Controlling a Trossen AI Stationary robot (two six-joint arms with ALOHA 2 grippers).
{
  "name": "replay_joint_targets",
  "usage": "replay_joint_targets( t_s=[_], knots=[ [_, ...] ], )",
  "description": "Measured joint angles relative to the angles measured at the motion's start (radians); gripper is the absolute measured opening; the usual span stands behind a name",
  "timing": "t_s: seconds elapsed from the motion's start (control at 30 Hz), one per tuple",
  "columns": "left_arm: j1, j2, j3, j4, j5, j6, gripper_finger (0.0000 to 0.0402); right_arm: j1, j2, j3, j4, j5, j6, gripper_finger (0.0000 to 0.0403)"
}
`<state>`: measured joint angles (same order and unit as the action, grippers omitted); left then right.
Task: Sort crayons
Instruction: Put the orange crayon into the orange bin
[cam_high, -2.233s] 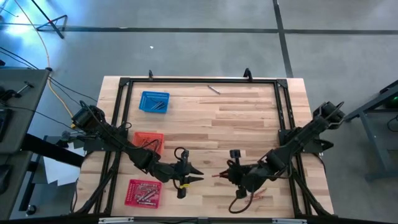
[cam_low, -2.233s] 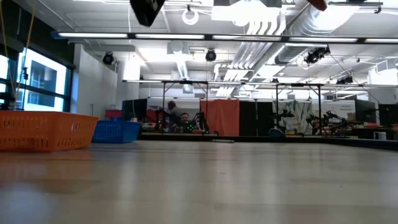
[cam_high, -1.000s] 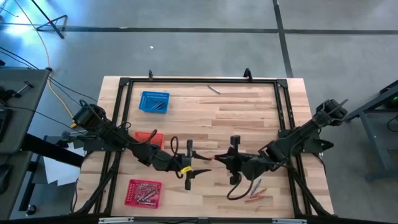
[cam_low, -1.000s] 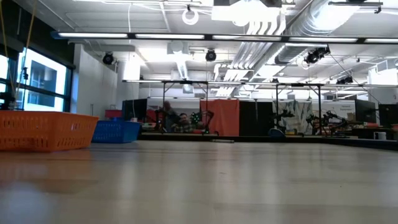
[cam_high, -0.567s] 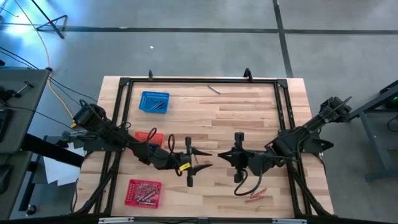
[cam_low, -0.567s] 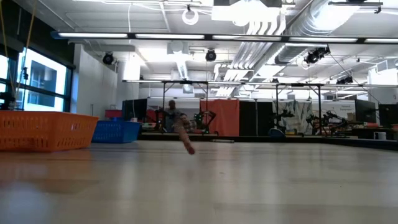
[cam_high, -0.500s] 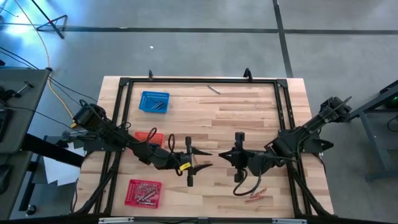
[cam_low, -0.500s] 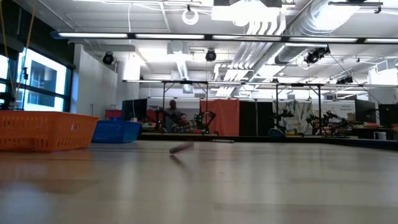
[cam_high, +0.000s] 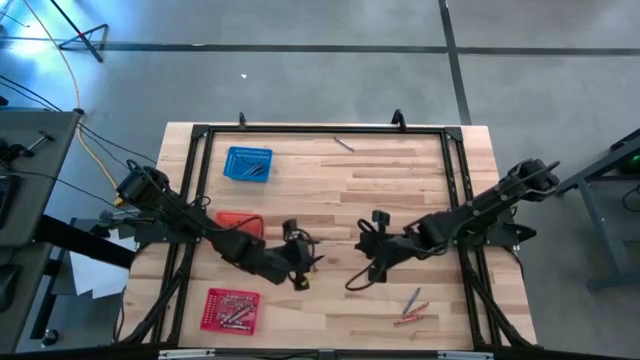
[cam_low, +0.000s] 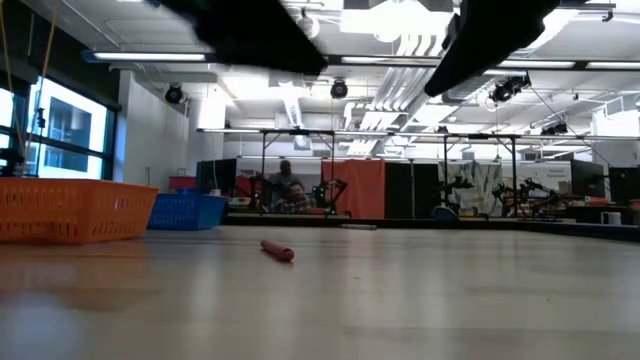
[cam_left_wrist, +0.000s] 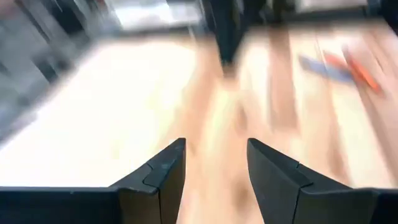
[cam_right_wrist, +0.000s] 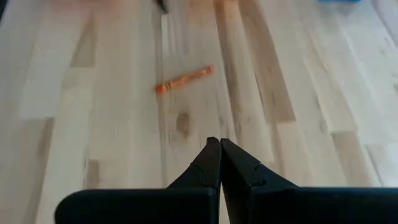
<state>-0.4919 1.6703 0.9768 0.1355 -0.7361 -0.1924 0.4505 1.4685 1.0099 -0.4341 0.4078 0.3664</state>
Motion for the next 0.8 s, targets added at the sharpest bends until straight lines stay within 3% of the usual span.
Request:
replay_joint_targets(
  t_s=[0.1,0.17,0.27,0.33,0.47,0.57,0.8],
  knots=[
    [0.005,0.0,0.0,-0.156,0.131,-0.192,0.0159,-0.013,-0.002,0.002,-0.004,-0.028,-0.011,0.0],
    [0.02,0.0,0.0,-0.212,0.266,-0.231,0.0159,-0.024,-0.004,0.003,-0.009,-0.051,-0.037,0.0],
    [0.051,-0.008,0.008,-0.308,0.567,-0.099,0.0159,-0.046,-0.004,0.004,-0.015,-0.101,-0.061,0.0],
    [0.072,-0.007,0.03,-0.414,0.694,-0.008,0.0159,-0.062,-0.004,0.004,-0.022,-0.138,-0.051,0.0001],
    [0.125,0.001,0.078,-0.602,0.687,0.099,0.0159,-0.071,-0.003,0.004,-0.047,-0.199,-0.014,0.0001],
    [0.172,0.014,0.101,-0.638,0.633,0.193,0.0159,-0.07,-0.003,0.004,-0.077,-0.259,0.006,0.0009],
    [0.234,0.108,0.167,-0.716,0.62,0.336,0.0158,-0.049,-0.003,0.005,-0.253,-0.335,0.149,0.0094]
  ],
)
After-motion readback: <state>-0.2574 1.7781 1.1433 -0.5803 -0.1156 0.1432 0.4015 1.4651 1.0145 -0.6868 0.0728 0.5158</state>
